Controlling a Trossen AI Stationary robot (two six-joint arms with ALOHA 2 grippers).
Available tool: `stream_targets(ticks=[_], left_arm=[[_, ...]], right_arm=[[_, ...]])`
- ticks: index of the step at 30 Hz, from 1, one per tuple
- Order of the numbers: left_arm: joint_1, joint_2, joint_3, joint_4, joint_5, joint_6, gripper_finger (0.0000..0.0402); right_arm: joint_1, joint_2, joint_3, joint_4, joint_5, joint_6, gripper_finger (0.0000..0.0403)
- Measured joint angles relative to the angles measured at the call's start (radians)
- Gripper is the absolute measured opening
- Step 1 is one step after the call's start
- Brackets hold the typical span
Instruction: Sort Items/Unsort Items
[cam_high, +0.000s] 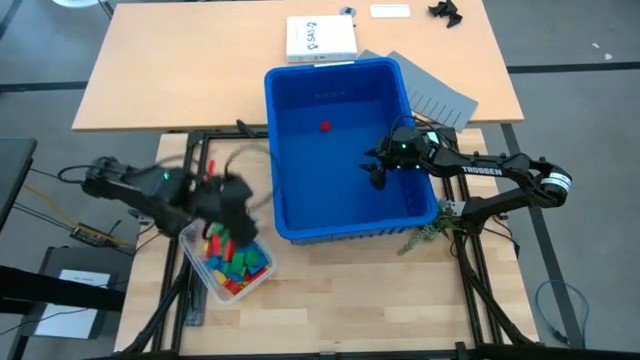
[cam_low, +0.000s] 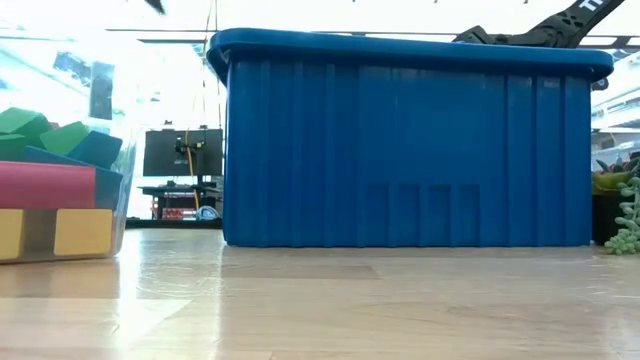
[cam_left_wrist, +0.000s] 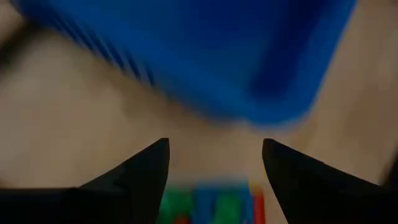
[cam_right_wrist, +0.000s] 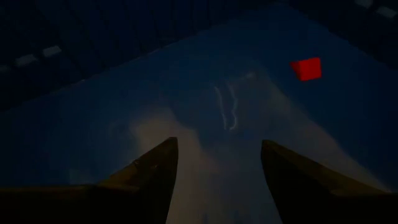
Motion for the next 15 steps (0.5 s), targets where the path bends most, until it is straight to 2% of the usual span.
stream_targets(ticks=[3,7,11,15], left_arm=[[0.106,0.0,0.055,0.099,-0.089,0.113,0.0268],[0.264,0.01,0.067,0.334,-0.076,0.376,0.0268],[0.423,0.066,0.068,0.54,0.055,0.643,0.0268],[0.577,0.165,0.068,0.687,0.157,0.813,0.0268]], right_arm=[[0.0,0.0,0.0,0.0,0.0,0.0,0.0229],[0.0,0.0,0.0,0.0,0.005,0.001,0.0229],[0.0,0.0,0.0,0.003,0.012,0.003,0.0229],[0.0,0.0,0.0,0.004,0.012,0.004,0.0229]])
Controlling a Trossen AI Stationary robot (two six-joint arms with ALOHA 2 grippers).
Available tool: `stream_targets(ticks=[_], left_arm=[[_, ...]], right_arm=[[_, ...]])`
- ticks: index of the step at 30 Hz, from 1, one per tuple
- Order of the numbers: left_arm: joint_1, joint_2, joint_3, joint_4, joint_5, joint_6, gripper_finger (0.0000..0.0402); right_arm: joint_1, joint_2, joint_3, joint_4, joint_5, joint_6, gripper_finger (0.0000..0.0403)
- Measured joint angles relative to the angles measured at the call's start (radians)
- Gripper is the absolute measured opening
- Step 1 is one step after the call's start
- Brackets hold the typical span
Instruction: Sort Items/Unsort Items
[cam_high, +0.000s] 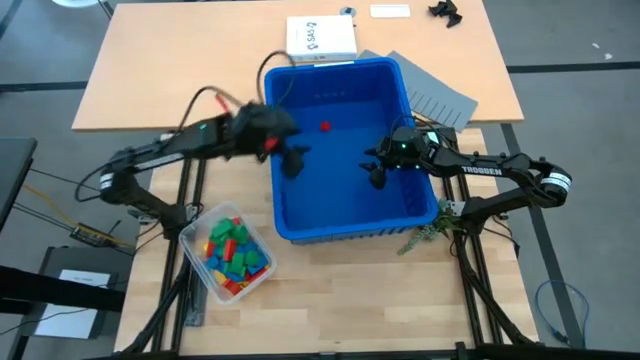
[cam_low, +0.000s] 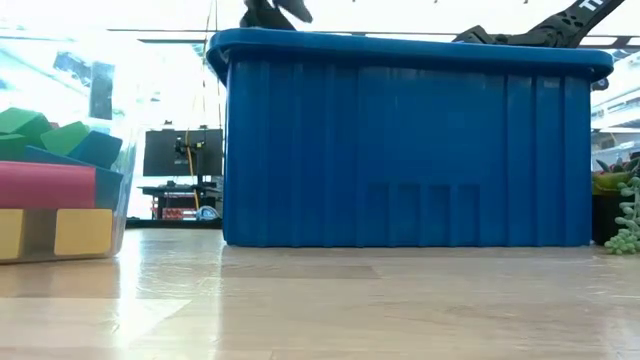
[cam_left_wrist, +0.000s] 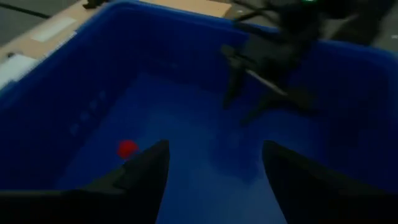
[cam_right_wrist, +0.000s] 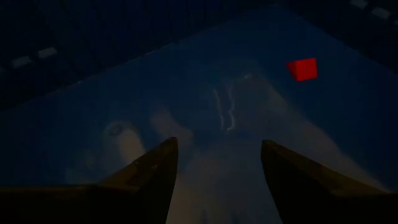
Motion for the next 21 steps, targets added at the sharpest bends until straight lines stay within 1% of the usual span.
stream_targets(ticks=[4,9,14,17,19,21], left_arm=[[0.133,0.129,0.06,0.058,0.074,0.098,0.0268],[0.247,0.33,0.232,0.058,0.134,0.24,0.0269],[0.32,0.561,0.453,0.007,0.168,0.381,0.0269],[0.357,0.692,0.58,-0.037,0.177,0.434,0.0269],[0.378,0.767,0.646,-0.053,0.195,0.466,0.0269],[0.392,0.827,0.687,-0.056,0.202,0.491,0.0269]], right_arm=[[0.0,0.0,0.0,0.0,0.0,0.003,0.0229],[0.0,0.0,0.0,0.0,-0.003,0.055,0.0229],[0.0,0.0,0.0,0.0,-0.005,0.059,0.0229],[-0.001,0.0,0.0,0.0,-0.005,0.078,0.0229],[-0.001,0.0,0.0,0.0,-0.005,0.094,0.0229],[-0.001,0.0,0.0,0.0,-0.005,0.11,0.0229]])
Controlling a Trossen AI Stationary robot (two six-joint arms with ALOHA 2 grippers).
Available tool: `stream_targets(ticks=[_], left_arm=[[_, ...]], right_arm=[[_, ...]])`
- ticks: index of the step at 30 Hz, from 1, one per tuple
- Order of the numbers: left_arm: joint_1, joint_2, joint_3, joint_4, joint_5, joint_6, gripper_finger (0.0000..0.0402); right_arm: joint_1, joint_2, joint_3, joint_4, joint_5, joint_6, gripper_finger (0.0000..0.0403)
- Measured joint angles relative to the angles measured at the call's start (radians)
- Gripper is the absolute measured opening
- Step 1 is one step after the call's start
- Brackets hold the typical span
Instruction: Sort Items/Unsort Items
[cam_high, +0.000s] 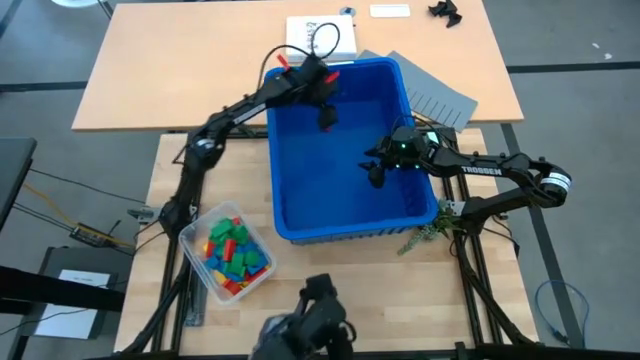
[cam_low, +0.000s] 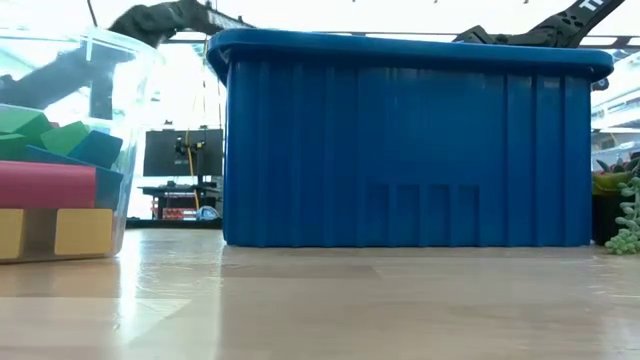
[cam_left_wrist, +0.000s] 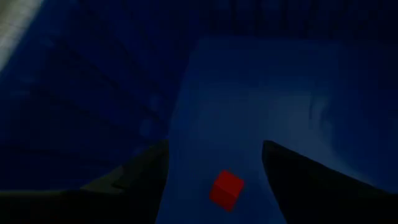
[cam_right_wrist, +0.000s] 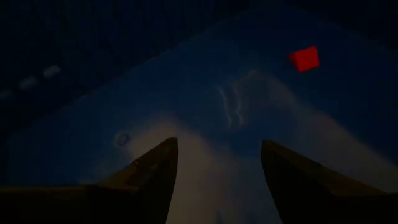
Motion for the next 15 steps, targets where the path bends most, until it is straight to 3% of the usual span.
stream_targets(ticks=[9,15], left_arm=[[0.019,0.168,0.024,0.028,0.019,0.146,0.0269],[0.038,0.235,0.024,0.017,-0.016,0.161,0.0269]], right_arm=[[0.0,0.0,0.0,-0.002,0.0,0.03,0.0229],[0.0,0.0,0.0,-0.003,0.0,0.043,0.0229]])
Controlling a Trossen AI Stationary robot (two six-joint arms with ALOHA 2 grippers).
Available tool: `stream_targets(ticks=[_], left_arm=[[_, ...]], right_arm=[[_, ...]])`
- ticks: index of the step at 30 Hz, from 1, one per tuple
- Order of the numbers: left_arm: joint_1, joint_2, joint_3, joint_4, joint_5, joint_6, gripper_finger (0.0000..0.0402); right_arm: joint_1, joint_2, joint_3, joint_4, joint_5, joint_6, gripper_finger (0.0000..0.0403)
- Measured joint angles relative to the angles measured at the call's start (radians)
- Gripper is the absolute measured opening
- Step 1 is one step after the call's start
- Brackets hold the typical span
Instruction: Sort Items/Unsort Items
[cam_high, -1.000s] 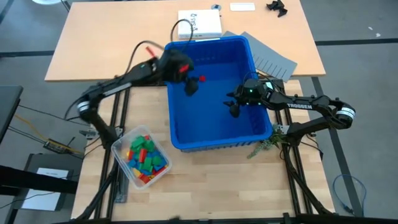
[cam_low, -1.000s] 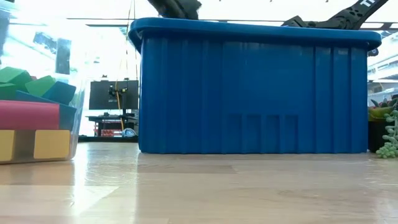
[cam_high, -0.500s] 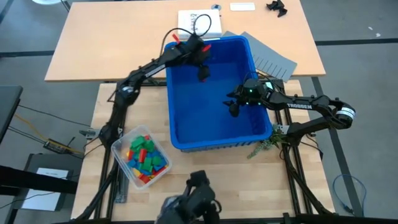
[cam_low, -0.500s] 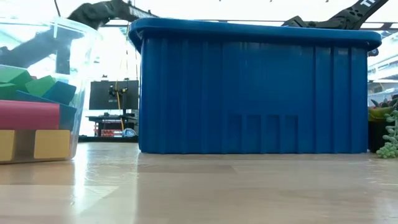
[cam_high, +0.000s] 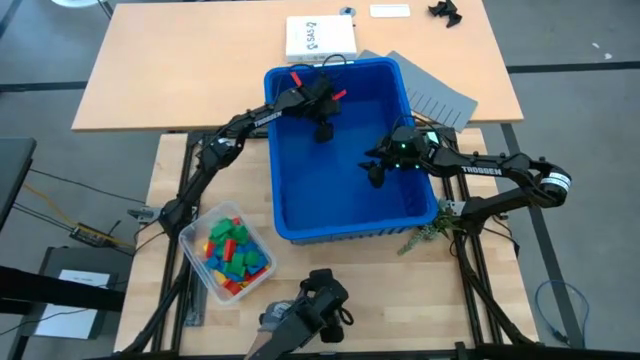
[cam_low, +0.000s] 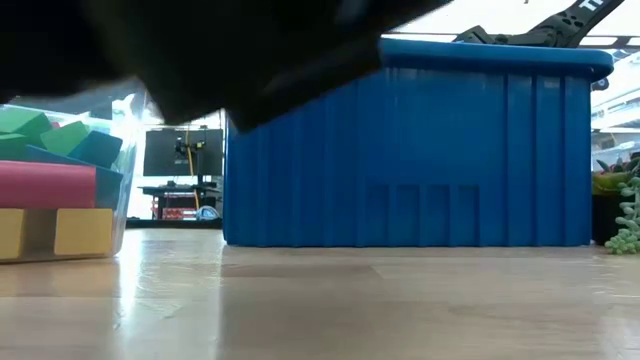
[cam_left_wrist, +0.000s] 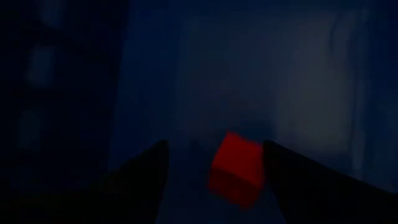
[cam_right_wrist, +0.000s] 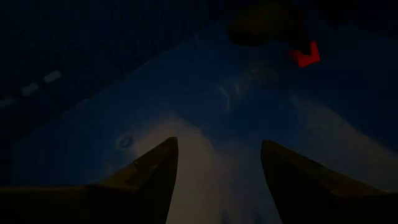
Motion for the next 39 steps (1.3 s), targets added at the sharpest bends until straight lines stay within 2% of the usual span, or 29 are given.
stream_targets(ticks=[6,11,22,26,31,39], left_arm=[[0.016,0.022,0.003,-0.054,0.006,0.019,0.0268],[0.019,0.025,0.001,-0.069,0.077,0.038,0.0268],[0.019,0.025,0.001,-0.14,0.085,0.097,0.0266],[0.019,0.025,0.001,-0.144,0.085,0.101,0.023],[0.019,0.024,0.001,-0.143,0.061,0.106,0.0138],[-0.002,0.015,0.053,-0.204,0.041,0.092,0.0136]], right_arm=[[0.0,0.0,0.0,-0.002,0.0,0.0,0.0229],[0.0,0.0,0.0,-0.003,0.0,-0.006,0.0229],[0.0,0.0,0.001,-0.027,0.0,-0.017,0.0229],[0.0,0.0,0.001,-0.027,0.0,-0.018,0.0229],[0.0,0.0,0.001,-0.027,0.0,-0.02,0.0229],[0.0,0.0,0.001,-0.027,0.0,-0.047,0.0229]])
